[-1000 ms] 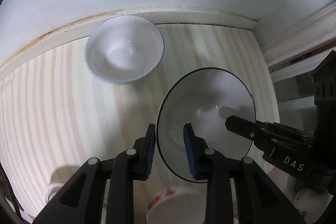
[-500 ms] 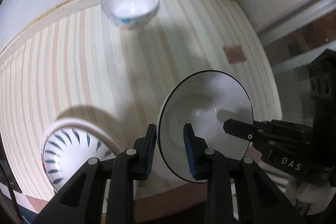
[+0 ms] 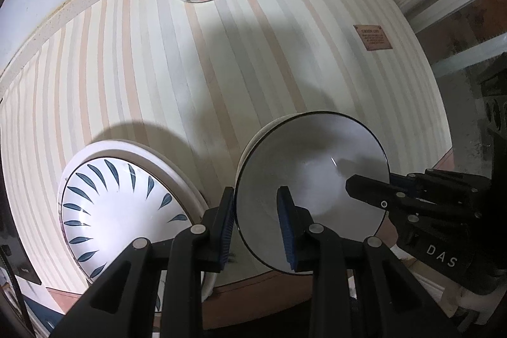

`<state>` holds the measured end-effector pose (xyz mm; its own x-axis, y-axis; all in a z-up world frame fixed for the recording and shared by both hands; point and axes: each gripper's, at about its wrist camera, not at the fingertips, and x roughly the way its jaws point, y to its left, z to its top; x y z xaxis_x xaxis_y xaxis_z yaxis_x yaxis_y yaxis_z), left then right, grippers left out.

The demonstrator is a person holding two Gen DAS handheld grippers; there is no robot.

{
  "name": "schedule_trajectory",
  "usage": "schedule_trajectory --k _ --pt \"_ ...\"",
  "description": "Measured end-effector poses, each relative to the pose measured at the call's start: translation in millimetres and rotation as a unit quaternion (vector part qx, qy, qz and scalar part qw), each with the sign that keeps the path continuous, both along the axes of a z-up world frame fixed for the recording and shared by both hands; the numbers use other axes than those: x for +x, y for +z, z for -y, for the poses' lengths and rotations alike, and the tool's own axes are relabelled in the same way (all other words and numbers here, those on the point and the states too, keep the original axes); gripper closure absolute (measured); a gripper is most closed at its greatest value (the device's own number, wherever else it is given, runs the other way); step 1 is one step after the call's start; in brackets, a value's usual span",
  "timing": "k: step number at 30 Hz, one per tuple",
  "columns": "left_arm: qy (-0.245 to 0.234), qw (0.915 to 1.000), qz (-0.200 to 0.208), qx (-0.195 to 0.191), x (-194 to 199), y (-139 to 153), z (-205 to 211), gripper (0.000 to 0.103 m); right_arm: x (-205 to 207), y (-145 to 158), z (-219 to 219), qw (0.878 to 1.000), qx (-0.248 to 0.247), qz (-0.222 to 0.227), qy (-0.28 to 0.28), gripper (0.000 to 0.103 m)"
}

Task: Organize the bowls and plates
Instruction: 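Carry the white bowl with both grippers onto the blue-rimmed bowl, then grasp the blue-rimmed bowl with both grippers and lift the nested bowls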

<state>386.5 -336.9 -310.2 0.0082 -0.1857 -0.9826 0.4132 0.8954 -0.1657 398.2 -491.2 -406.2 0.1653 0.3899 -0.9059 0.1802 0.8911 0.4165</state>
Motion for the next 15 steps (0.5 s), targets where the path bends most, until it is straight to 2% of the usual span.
schedule_trajectory --k 9,15 --pt "-0.002 0.9997 0.008 0.022 -3 -8 3 0.079 8 2 -8 0.999 -0.032 0.006 0.016 0.085" --pt "-0.002 0.9997 0.007 0.025 -6 -11 3 0.079 13 2 -5 1.000 -0.025 0.000 0.008 0.085"
